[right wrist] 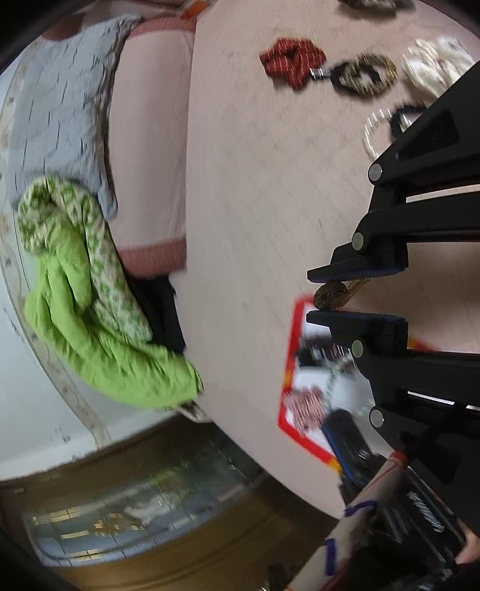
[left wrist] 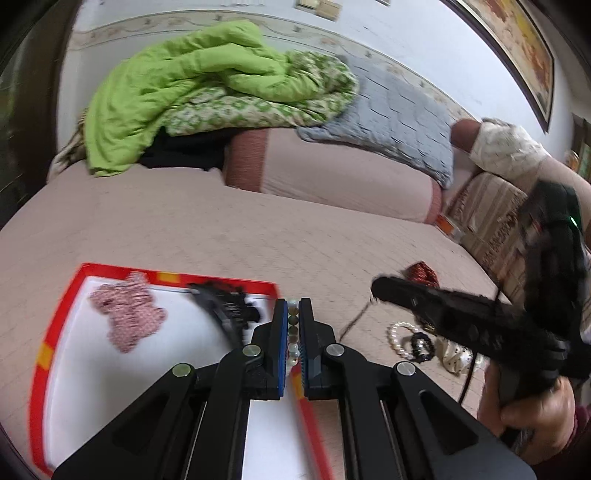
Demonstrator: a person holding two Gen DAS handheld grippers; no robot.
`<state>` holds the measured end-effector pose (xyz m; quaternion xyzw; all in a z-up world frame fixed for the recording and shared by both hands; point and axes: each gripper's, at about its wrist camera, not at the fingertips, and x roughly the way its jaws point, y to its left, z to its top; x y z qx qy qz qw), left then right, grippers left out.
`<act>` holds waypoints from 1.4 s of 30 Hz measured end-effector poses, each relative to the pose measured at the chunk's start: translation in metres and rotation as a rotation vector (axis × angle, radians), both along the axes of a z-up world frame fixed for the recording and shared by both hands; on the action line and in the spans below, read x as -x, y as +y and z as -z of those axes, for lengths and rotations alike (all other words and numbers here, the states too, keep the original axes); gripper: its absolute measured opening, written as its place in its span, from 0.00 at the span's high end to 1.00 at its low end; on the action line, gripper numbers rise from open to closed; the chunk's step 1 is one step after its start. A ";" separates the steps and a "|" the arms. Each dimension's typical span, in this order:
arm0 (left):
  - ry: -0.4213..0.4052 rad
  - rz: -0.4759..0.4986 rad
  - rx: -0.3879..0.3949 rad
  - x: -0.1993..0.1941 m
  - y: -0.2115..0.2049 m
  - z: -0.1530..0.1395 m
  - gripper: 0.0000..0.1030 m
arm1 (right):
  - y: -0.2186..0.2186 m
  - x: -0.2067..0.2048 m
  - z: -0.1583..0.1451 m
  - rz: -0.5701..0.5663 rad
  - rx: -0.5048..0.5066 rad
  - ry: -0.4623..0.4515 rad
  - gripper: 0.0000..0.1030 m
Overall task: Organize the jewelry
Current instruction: 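Lift the bead bracelet with the left tool while the right tool lifts the pendant, then carry the bead bracelet into the tray and open the left tool while the right tool carries the pendant over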
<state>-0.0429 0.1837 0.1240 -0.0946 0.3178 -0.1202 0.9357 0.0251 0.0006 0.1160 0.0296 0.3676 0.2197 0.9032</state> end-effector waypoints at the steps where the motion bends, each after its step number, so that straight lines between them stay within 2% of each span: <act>1: -0.002 -0.018 0.003 0.004 0.010 0.000 0.95 | 0.006 0.004 0.001 -0.012 0.000 0.000 0.84; 9: 0.029 -0.136 0.045 0.024 0.077 0.008 0.95 | 0.064 0.026 0.012 -0.116 -0.001 0.043 0.84; 14: 0.071 -0.190 0.064 0.023 0.108 0.022 0.95 | 0.095 0.030 0.022 -0.170 0.008 0.072 0.84; 21: 0.109 -0.206 0.078 0.014 0.121 0.034 0.95 | 0.128 0.023 0.032 -0.231 0.004 0.112 0.84; 27: 0.163 -0.222 0.087 0.003 0.127 0.049 0.95 | 0.144 0.007 0.046 -0.238 0.015 0.155 0.84; 42: 0.252 -0.300 0.084 -0.012 0.147 0.071 0.95 | 0.141 -0.025 0.076 -0.176 0.124 0.197 0.84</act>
